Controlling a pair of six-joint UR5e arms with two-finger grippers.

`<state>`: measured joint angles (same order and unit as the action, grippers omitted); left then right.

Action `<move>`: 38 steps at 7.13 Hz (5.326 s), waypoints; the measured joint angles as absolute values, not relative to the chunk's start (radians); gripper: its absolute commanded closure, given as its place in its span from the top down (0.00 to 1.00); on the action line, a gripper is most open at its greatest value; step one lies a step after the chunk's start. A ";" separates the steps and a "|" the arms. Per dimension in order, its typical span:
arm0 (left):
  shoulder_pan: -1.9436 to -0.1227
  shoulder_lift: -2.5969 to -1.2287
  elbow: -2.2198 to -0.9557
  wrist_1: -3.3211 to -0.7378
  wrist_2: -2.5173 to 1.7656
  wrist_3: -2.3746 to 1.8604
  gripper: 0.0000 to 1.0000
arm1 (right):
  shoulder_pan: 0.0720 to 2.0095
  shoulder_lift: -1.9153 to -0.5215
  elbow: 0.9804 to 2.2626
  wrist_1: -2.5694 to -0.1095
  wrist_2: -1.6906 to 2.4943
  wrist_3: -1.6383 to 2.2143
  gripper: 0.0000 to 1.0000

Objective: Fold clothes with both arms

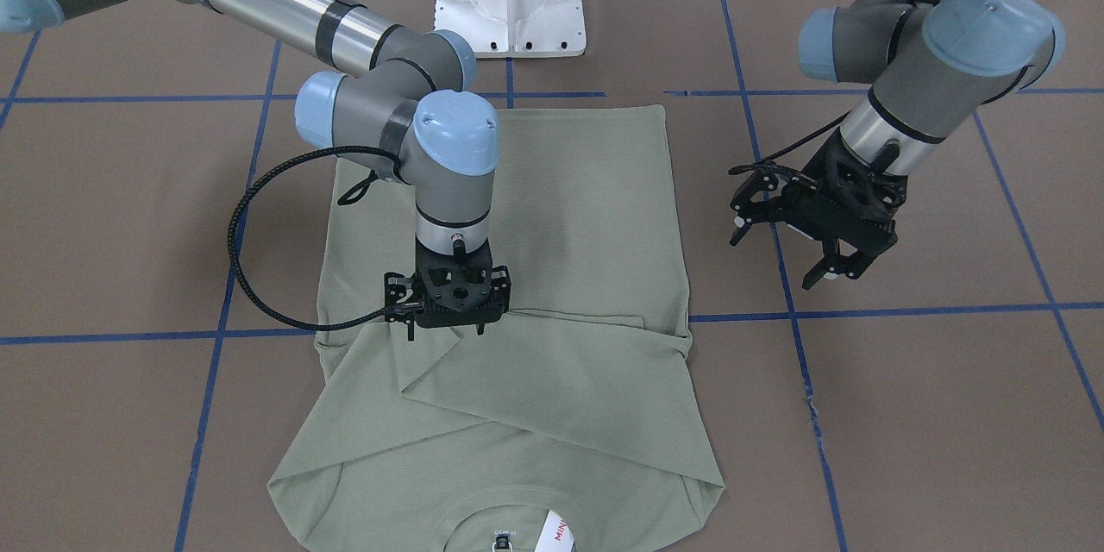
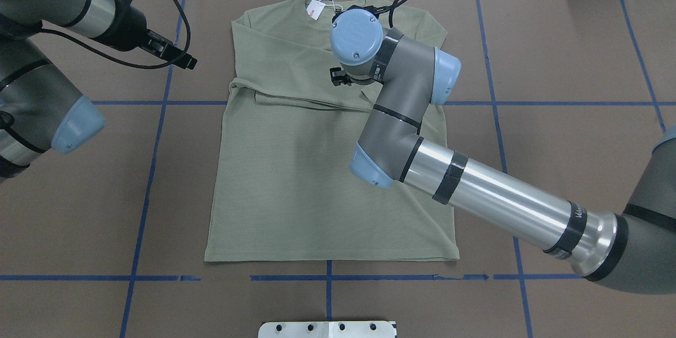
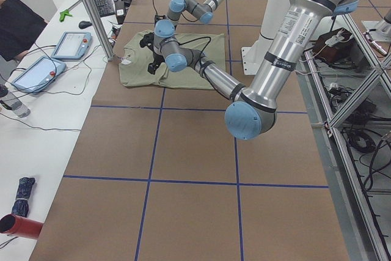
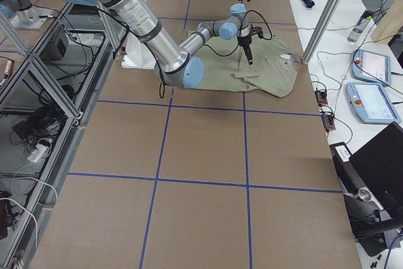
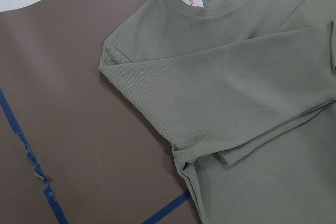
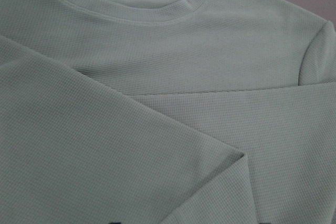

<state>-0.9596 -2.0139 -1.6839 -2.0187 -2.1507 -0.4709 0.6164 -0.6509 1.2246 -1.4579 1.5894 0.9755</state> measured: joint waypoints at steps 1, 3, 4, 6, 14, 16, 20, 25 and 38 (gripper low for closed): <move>-0.960 -2.012 -1.684 -2.022 -2.152 -0.472 1.00 | 0.601 -0.641 1.199 -1.457 1.564 0.987 0.74; -0.960 -2.010 -1.685 -2.023 -2.152 -0.473 1.00 | 0.586 -0.618 1.154 -1.456 1.543 0.994 0.70; -0.960 -2.010 -1.687 -2.023 -2.152 -0.474 1.00 | 0.582 -0.614 1.143 -1.456 1.538 0.994 0.69; -0.960 -2.009 -1.690 -2.023 -2.152 -0.476 1.00 | 0.574 -0.614 1.129 -1.456 1.526 0.992 0.61; -0.956 -2.008 -1.690 -2.023 -2.151 -0.487 1.00 | 0.592 -0.618 1.139 -1.463 1.524 0.911 0.00; -0.955 -2.009 -1.694 -2.023 -2.151 -0.509 1.00 | 0.642 -0.646 1.181 -1.495 1.534 0.806 0.00; -0.951 -2.010 -1.704 -2.023 -2.151 -0.545 1.00 | 0.695 -0.773 1.266 -1.492 1.535 0.657 0.00; -0.949 -2.010 -1.705 -2.024 -2.151 -0.555 1.00 | 0.695 -0.854 1.337 -1.394 1.547 0.655 1.00; -0.286 -1.595 -2.013 -2.310 -1.564 -1.616 0.75 | 0.268 -1.727 2.146 -0.932 1.440 1.677 0.95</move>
